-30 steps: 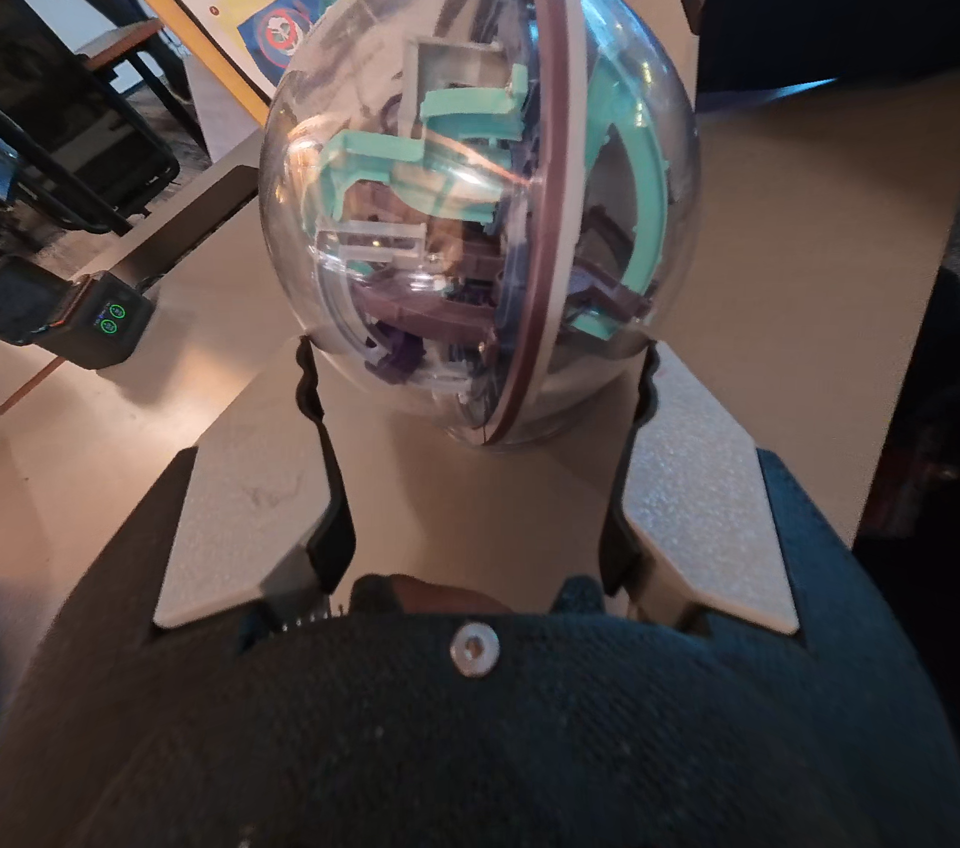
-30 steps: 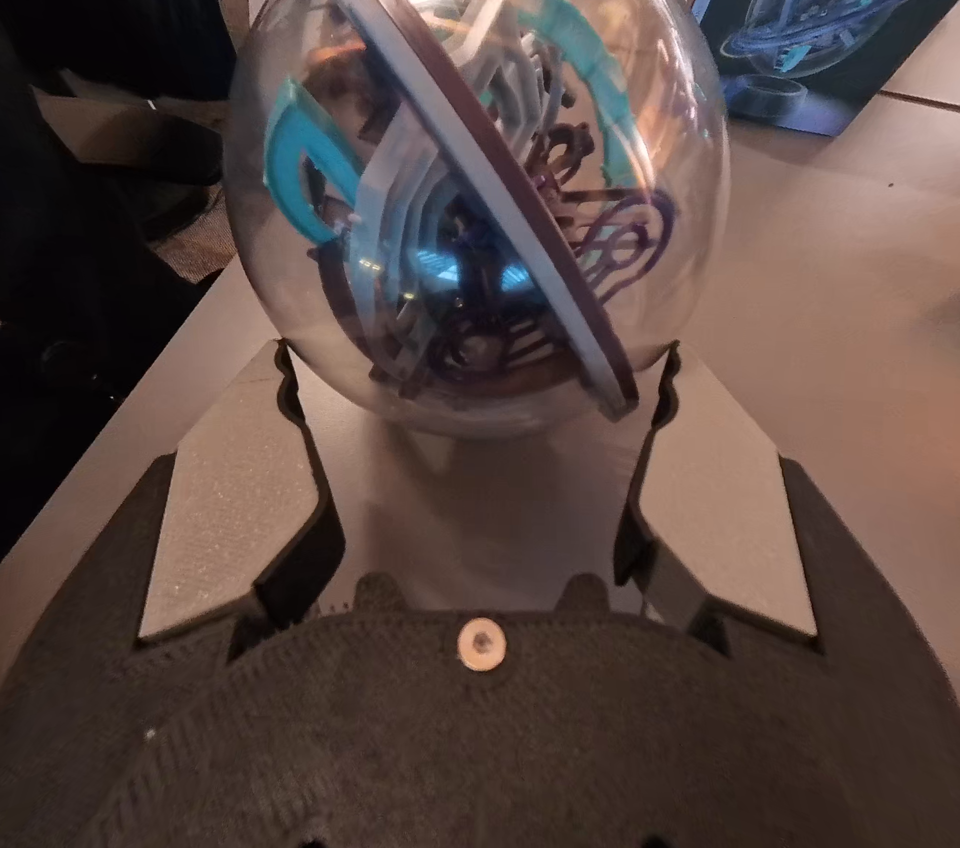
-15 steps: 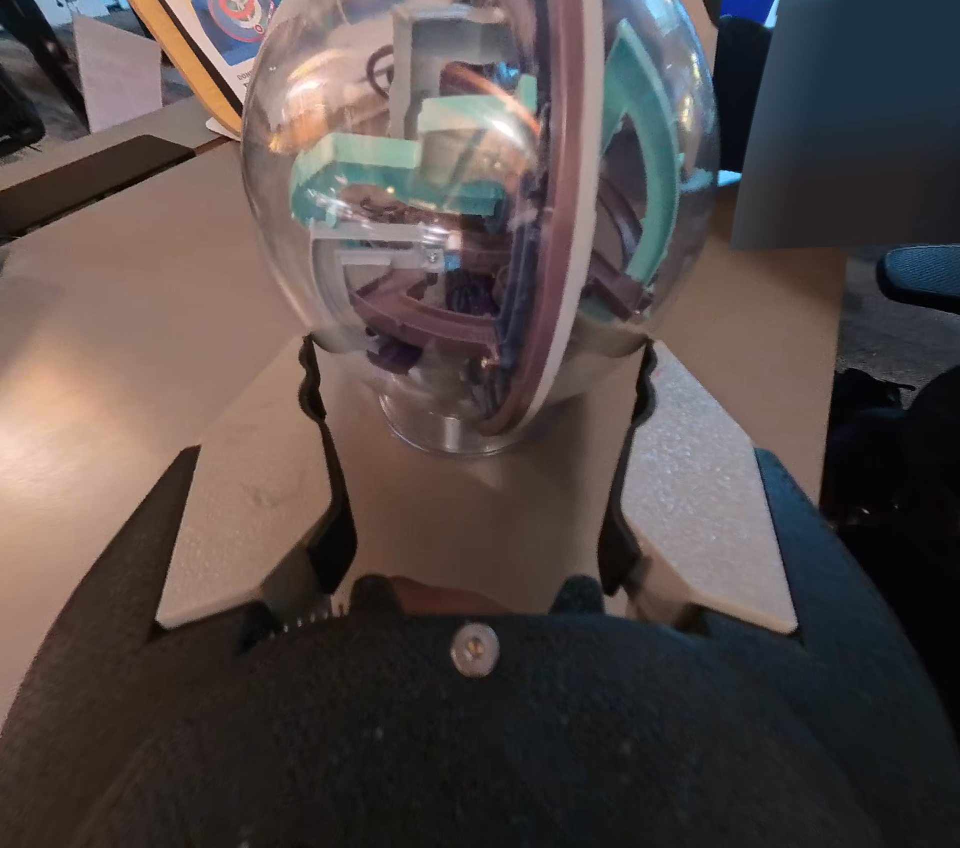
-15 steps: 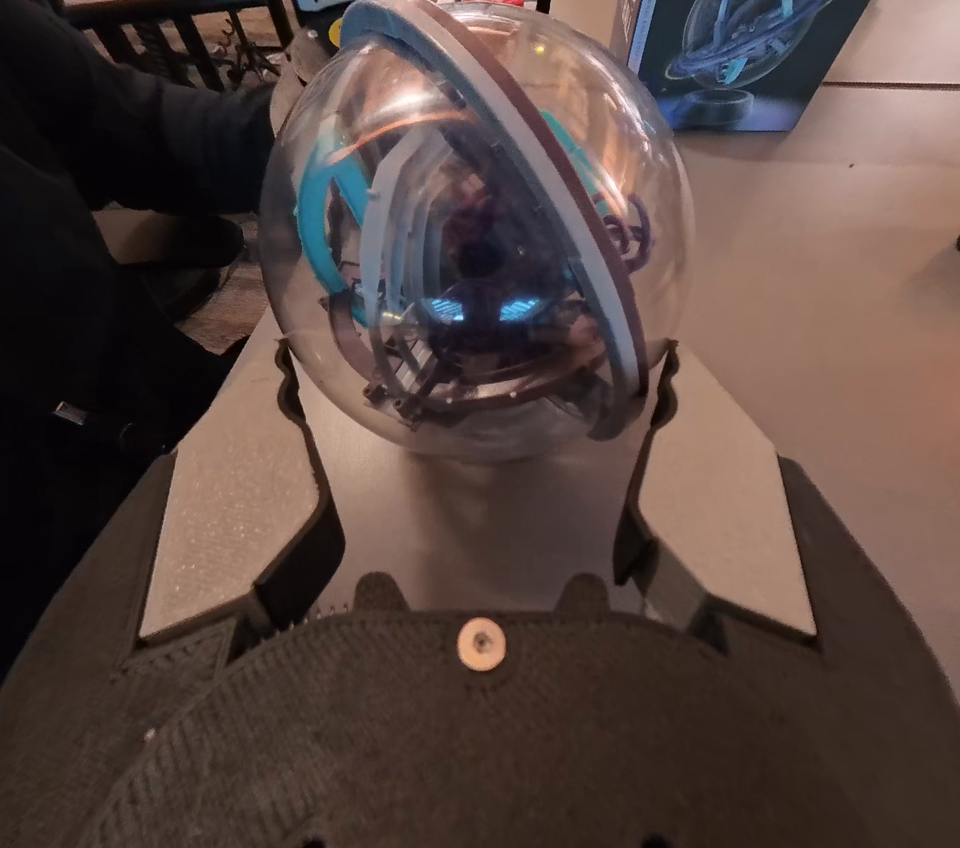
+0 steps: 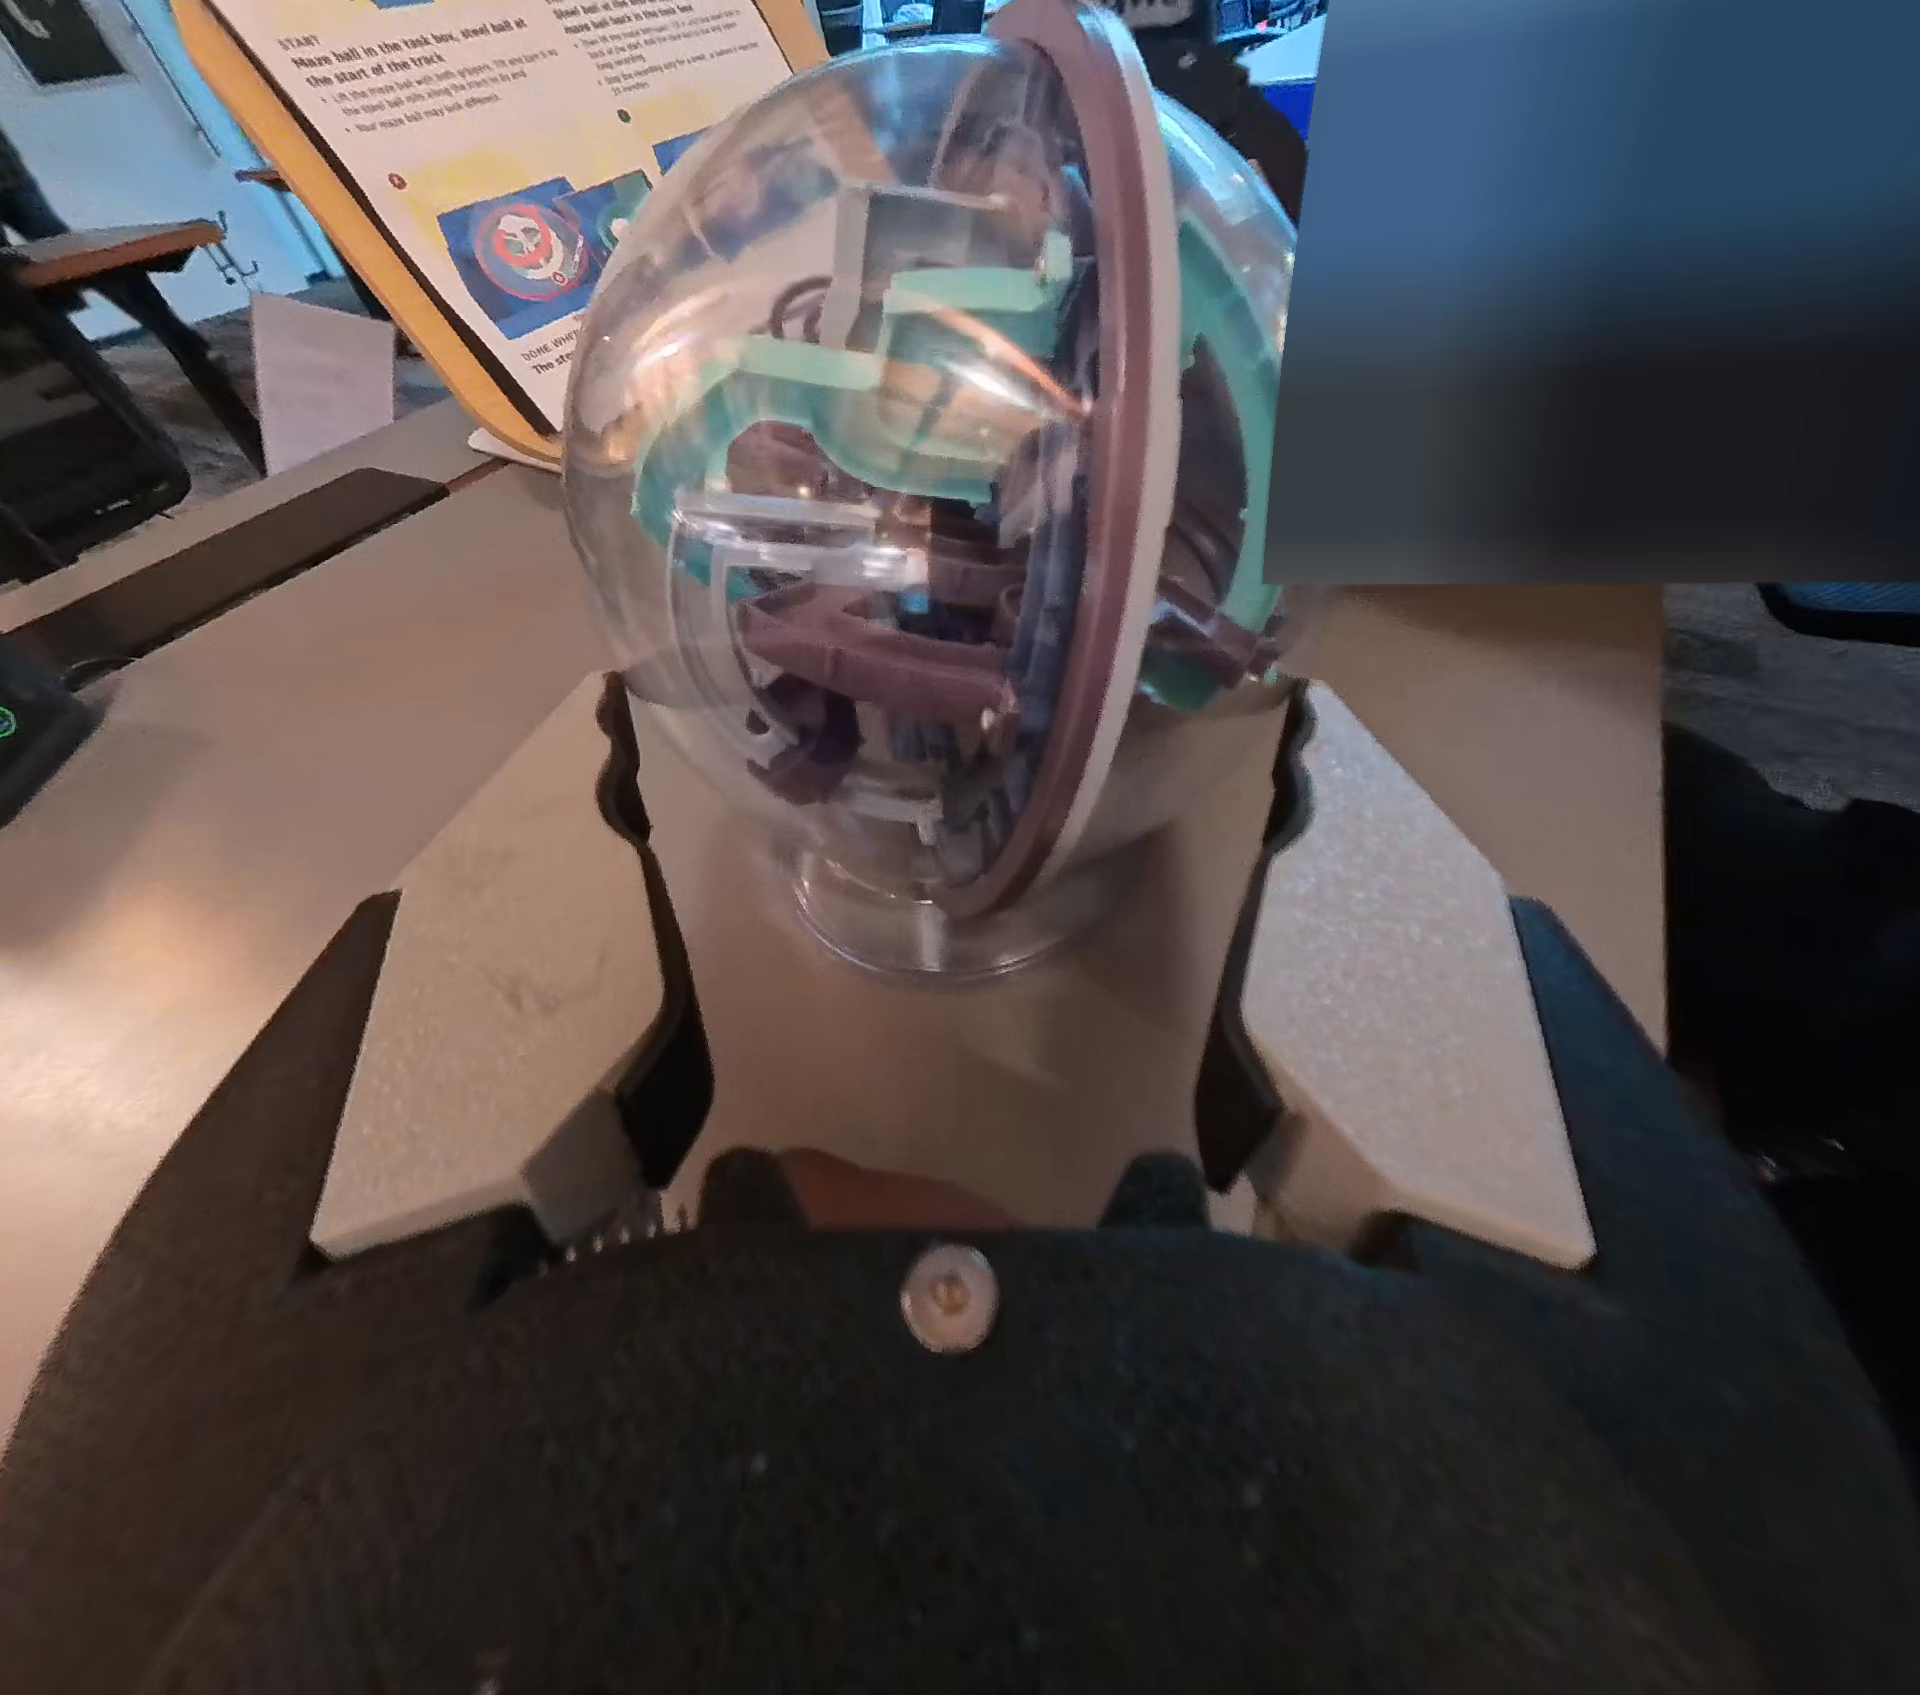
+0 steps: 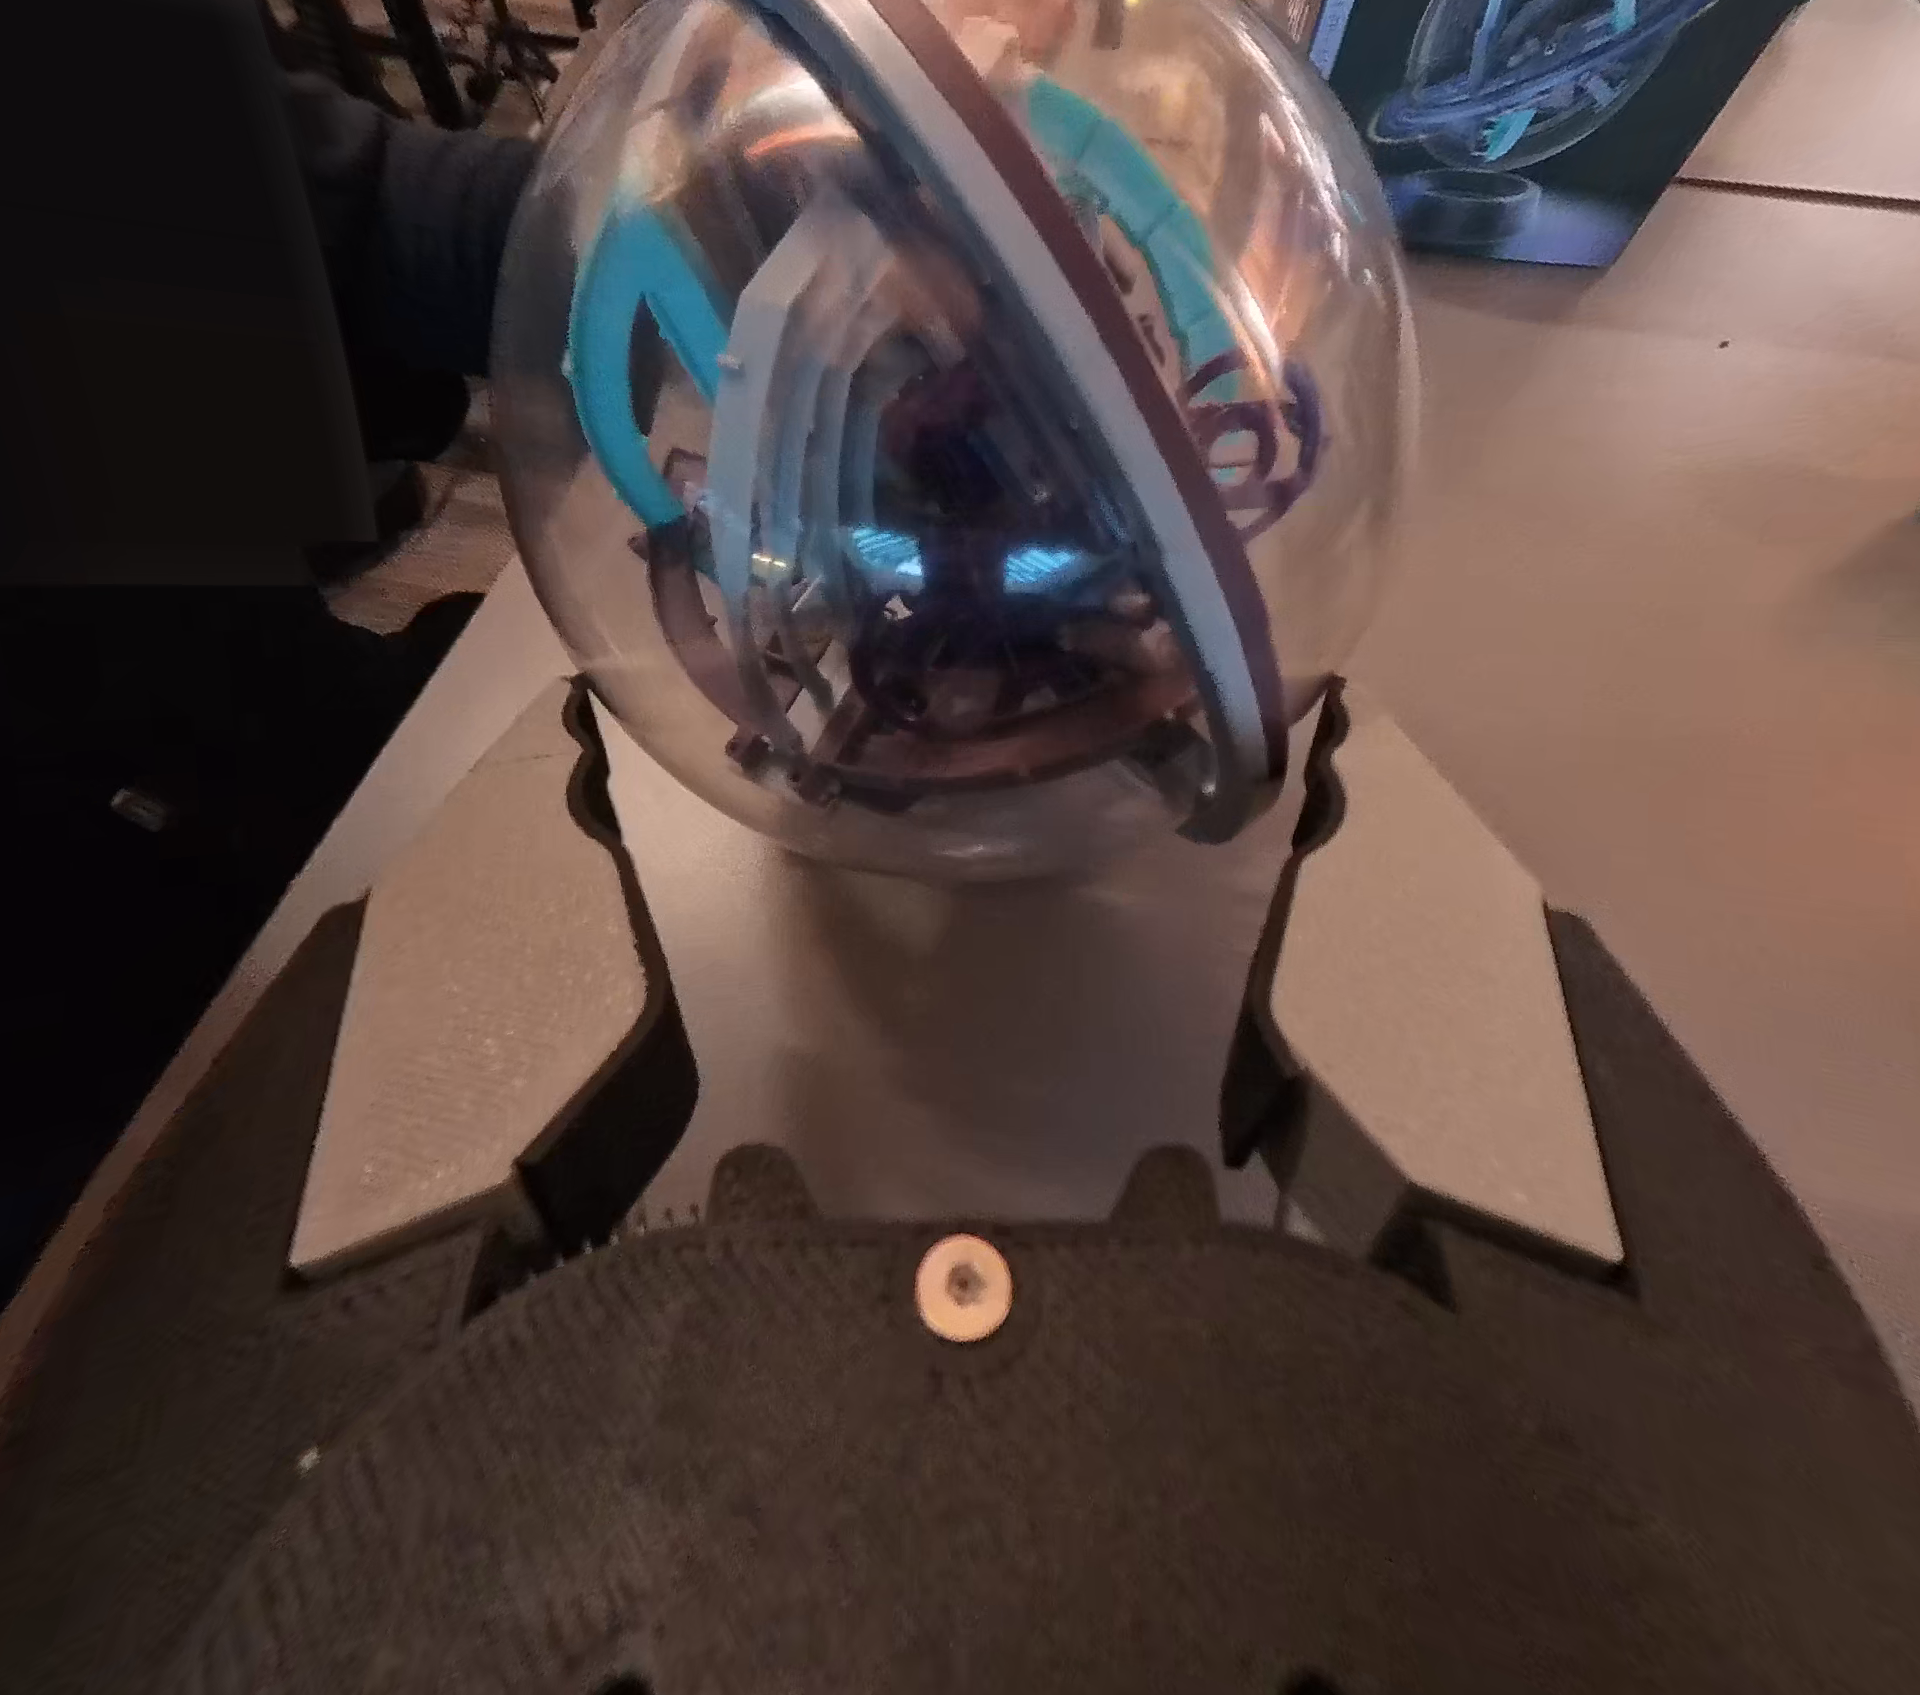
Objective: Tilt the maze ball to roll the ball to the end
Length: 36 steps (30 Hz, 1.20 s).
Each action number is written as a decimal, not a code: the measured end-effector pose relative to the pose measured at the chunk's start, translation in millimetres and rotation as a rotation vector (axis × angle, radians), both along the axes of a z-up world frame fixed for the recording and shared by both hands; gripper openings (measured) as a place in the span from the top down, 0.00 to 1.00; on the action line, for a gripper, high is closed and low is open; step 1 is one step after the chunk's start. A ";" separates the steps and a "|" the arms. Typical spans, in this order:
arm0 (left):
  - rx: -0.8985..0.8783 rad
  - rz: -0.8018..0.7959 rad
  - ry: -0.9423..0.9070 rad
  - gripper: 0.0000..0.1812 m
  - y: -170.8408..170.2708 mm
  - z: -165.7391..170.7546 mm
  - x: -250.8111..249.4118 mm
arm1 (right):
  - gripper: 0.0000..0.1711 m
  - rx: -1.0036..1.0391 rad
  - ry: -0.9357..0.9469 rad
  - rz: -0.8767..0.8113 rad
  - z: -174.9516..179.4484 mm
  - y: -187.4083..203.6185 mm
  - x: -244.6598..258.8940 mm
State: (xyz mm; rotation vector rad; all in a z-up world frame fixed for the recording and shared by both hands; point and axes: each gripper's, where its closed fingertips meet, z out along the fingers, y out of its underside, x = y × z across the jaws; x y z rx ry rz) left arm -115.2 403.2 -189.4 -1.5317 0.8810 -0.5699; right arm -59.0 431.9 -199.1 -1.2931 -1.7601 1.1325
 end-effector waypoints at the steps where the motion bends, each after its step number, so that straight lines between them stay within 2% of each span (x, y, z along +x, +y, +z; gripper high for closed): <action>1: 0.004 0.001 -0.008 0.34 -0.3 1.1 -1.2 | 0.24 -0.020 0.002 0.003 -0.4 -0.3 -1.0; 5: 0.013 0.004 -0.012 0.34 -1.0 2.3 -4.3 | 0.25 -0.057 0.005 0.009 -3.0 -1.2 -4.1; 9: 0.092 0.025 0.163 0.32 -0.5 -10.9 -5.3 | 0.25 0.059 0.005 -0.002 -5.2 1.6 -0.3; 12: 0.109 0.000 0.190 0.31 -5.8 -11.0 -4.8 | 0.25 0.066 0.008 0.000 -4.5 4.4 2.7; 19: 0.153 0.021 0.263 0.31 8.0 -10.3 -7.1 | 0.17 0.215 -0.015 0.010 -11.2 2.9 -15.6; 31: 0.015 -0.004 0.131 0.31 10.4 -11.9 -1.7 | 0.17 0.026 0.005 0.000 0.2 0.8 -13.2; 36: -0.004 0.007 0.059 0.31 12.2 -2.1 -1.9 | 0.17 -0.067 0.070 -0.010 17.0 1.6 -17.0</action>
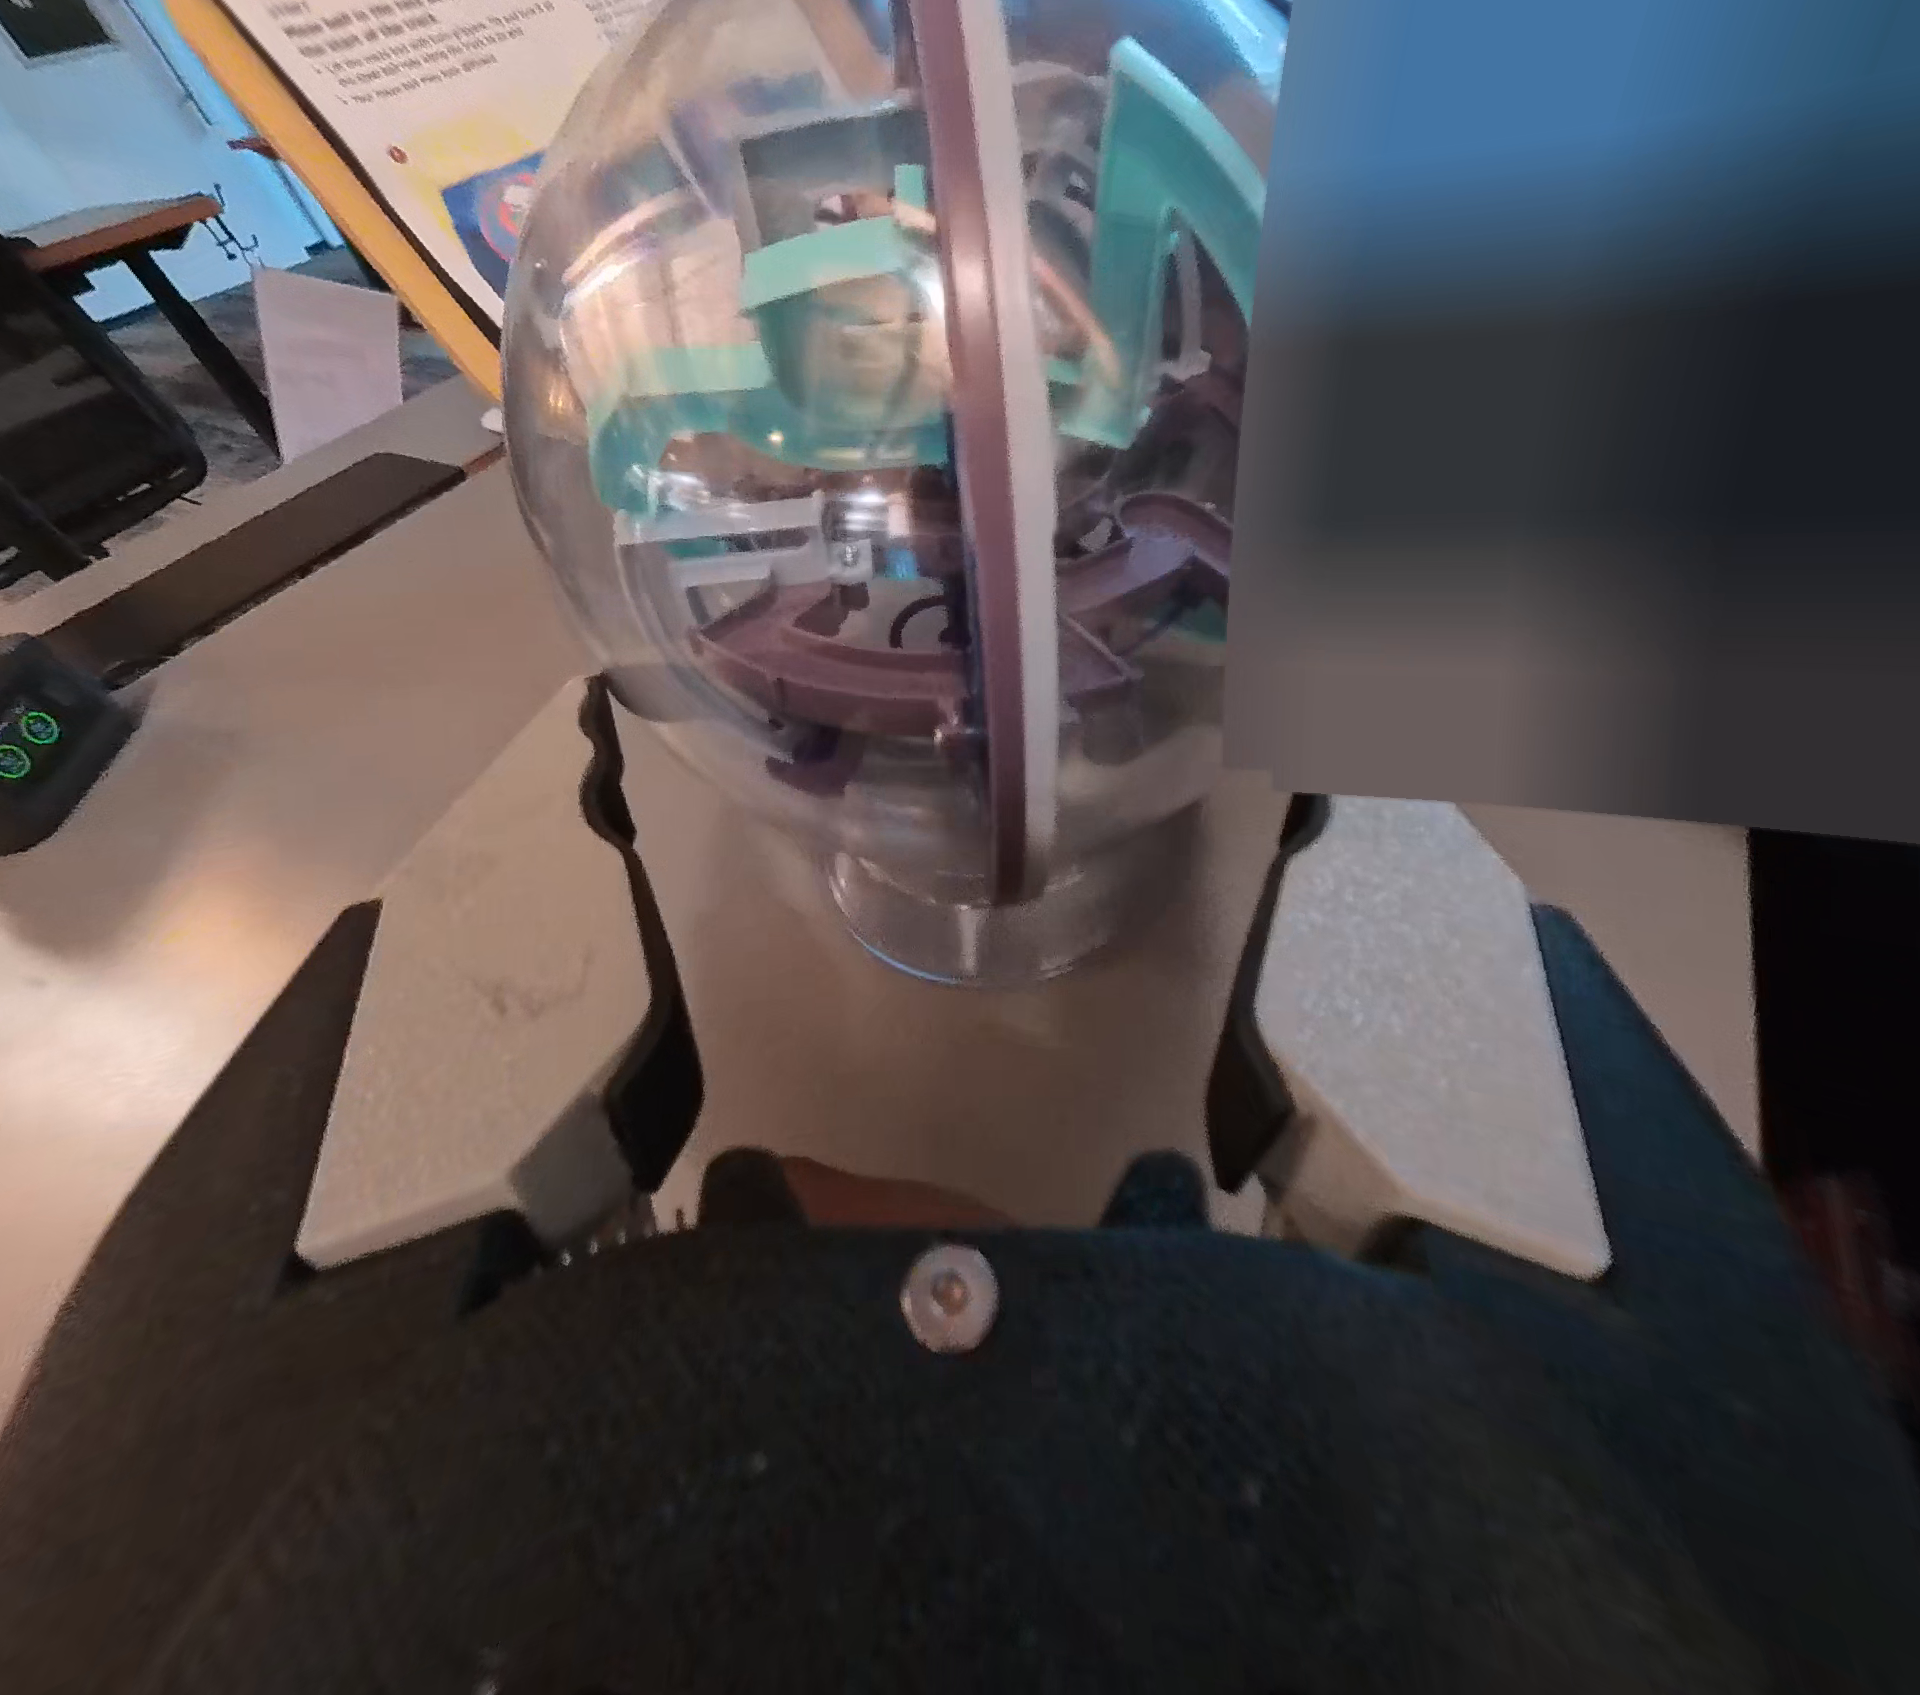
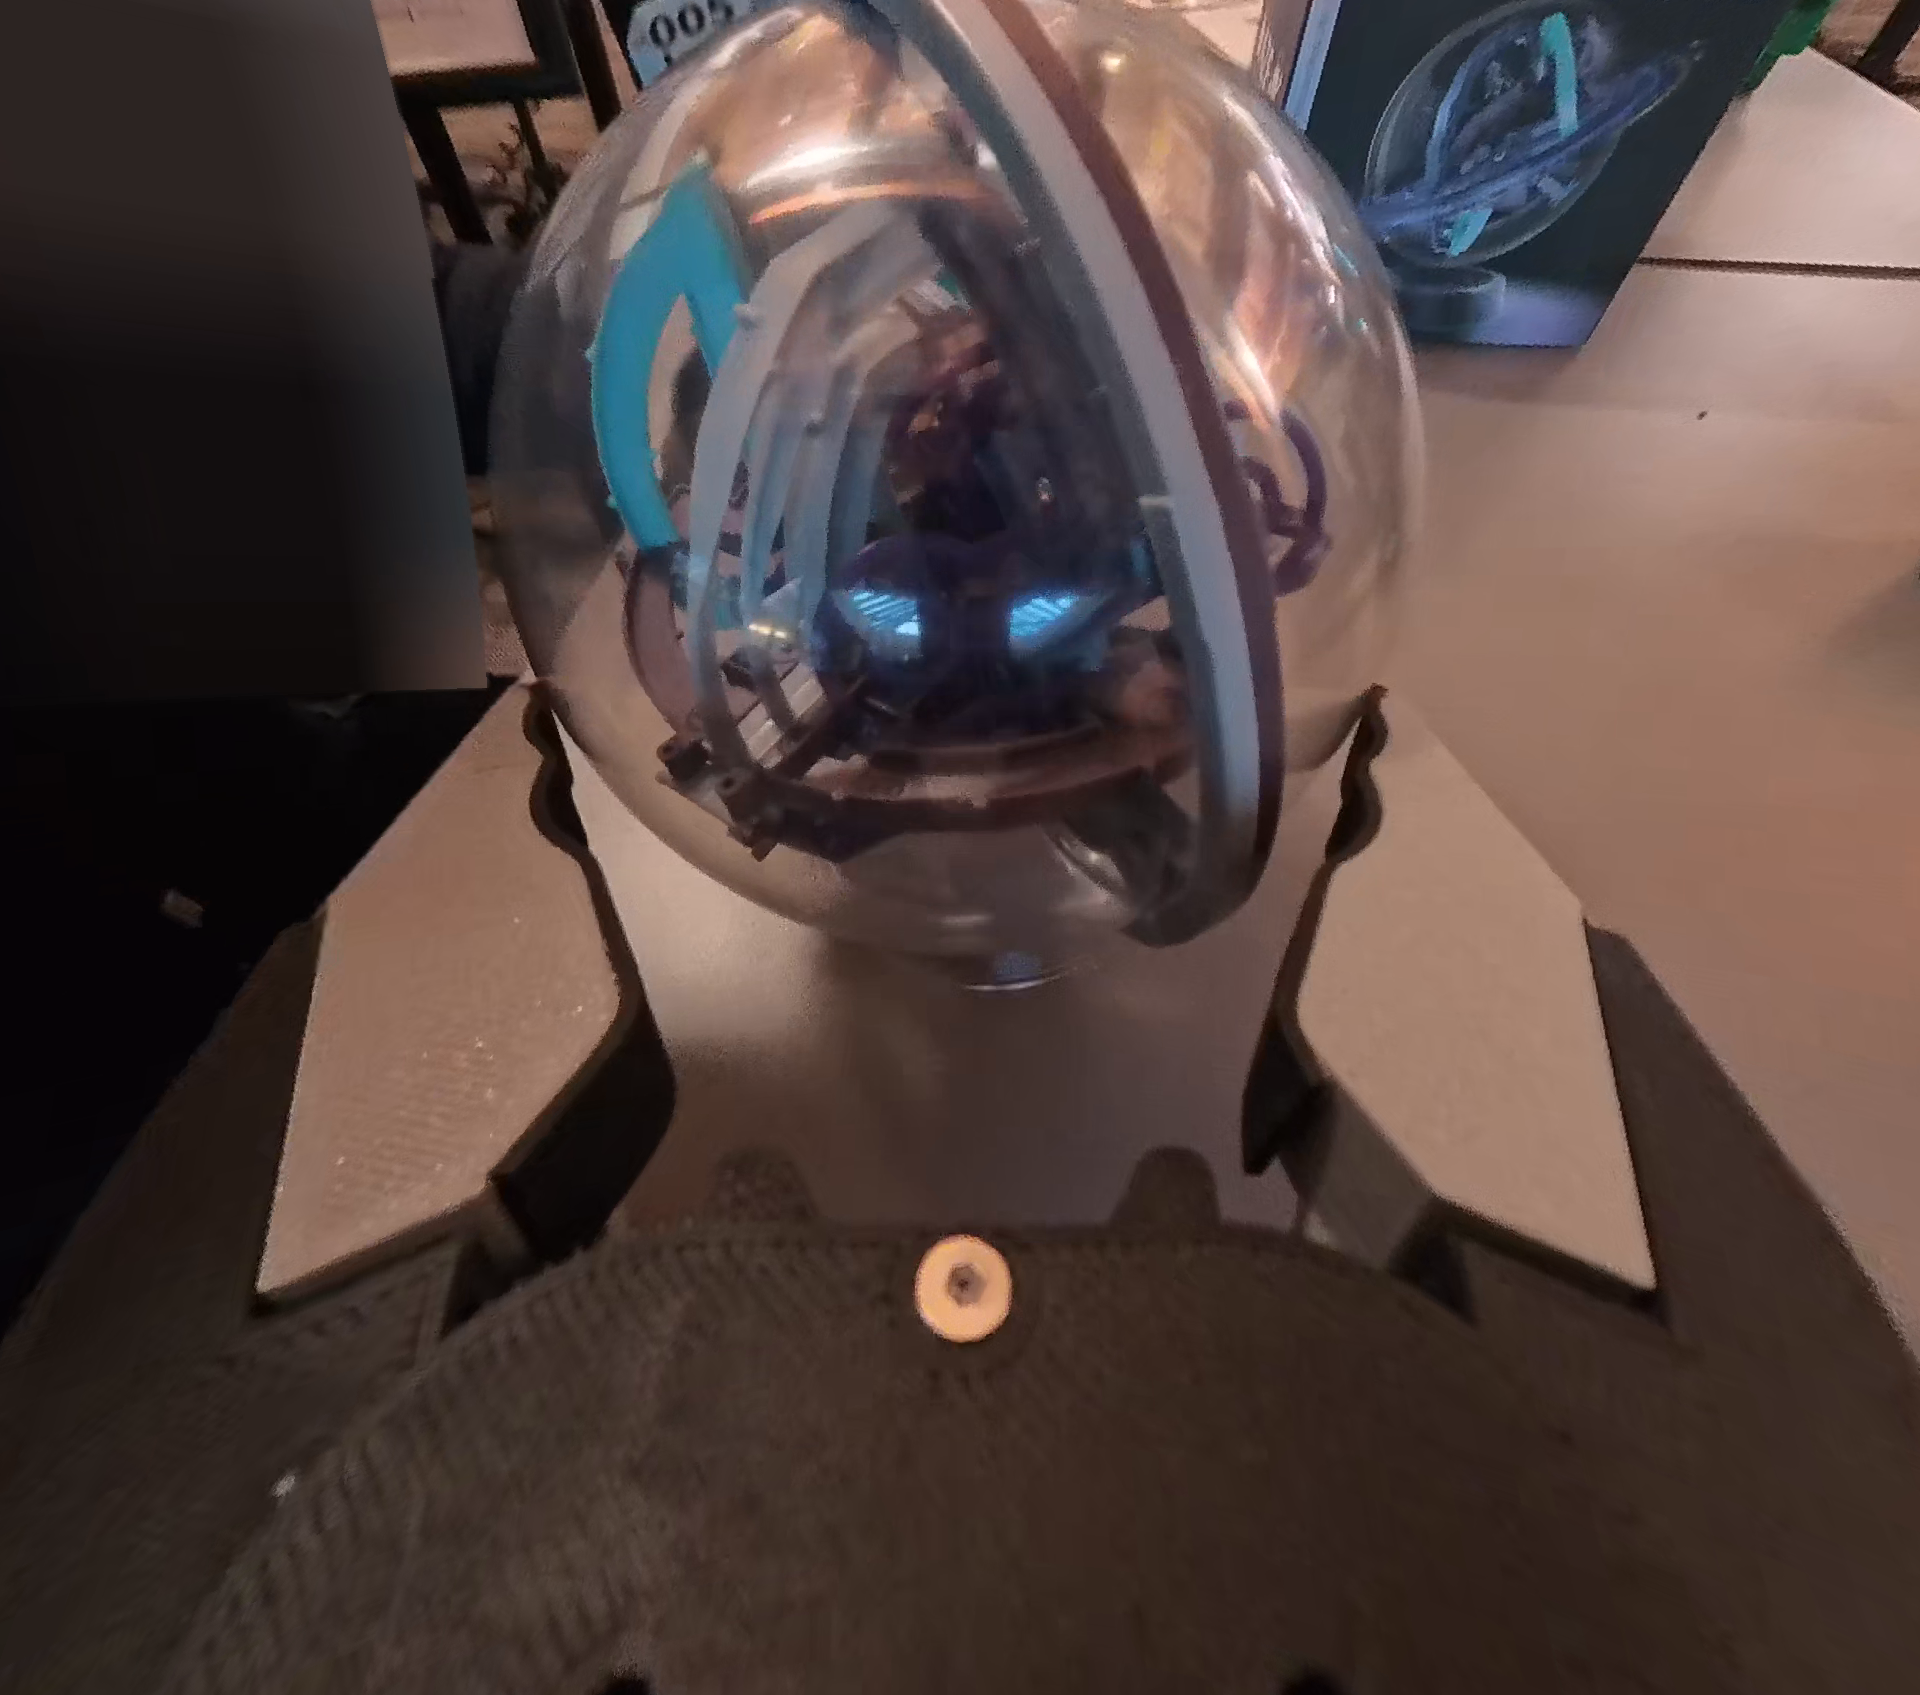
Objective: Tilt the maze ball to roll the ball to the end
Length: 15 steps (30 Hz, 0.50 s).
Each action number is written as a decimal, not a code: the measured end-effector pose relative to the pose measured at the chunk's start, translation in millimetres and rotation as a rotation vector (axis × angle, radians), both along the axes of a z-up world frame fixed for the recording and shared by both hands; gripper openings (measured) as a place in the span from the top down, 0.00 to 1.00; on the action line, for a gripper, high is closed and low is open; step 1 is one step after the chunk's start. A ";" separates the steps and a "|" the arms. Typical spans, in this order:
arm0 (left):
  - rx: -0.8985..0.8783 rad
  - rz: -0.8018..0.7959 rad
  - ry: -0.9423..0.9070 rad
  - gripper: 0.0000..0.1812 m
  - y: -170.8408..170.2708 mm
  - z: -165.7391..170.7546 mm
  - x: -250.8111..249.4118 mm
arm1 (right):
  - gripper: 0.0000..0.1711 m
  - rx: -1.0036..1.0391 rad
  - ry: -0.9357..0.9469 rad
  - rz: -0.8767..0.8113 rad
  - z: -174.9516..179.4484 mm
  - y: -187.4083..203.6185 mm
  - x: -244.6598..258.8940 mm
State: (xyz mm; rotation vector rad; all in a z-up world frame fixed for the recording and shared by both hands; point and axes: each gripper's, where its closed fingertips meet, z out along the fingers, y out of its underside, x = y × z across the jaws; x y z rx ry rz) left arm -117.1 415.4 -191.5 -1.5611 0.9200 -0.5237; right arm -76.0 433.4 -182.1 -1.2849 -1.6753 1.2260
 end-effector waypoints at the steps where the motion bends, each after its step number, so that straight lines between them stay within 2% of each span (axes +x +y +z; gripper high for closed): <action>1: -0.007 0.002 -0.016 0.31 0.3 1.6 0.1 | 0.17 -0.019 0.007 -0.002 2.6 0.3 -0.7; 15: -0.115 0.007 -0.050 0.31 2.8 -8.7 -0.5 | 0.16 -0.163 -0.073 -0.022 -7.4 2.9 -2.9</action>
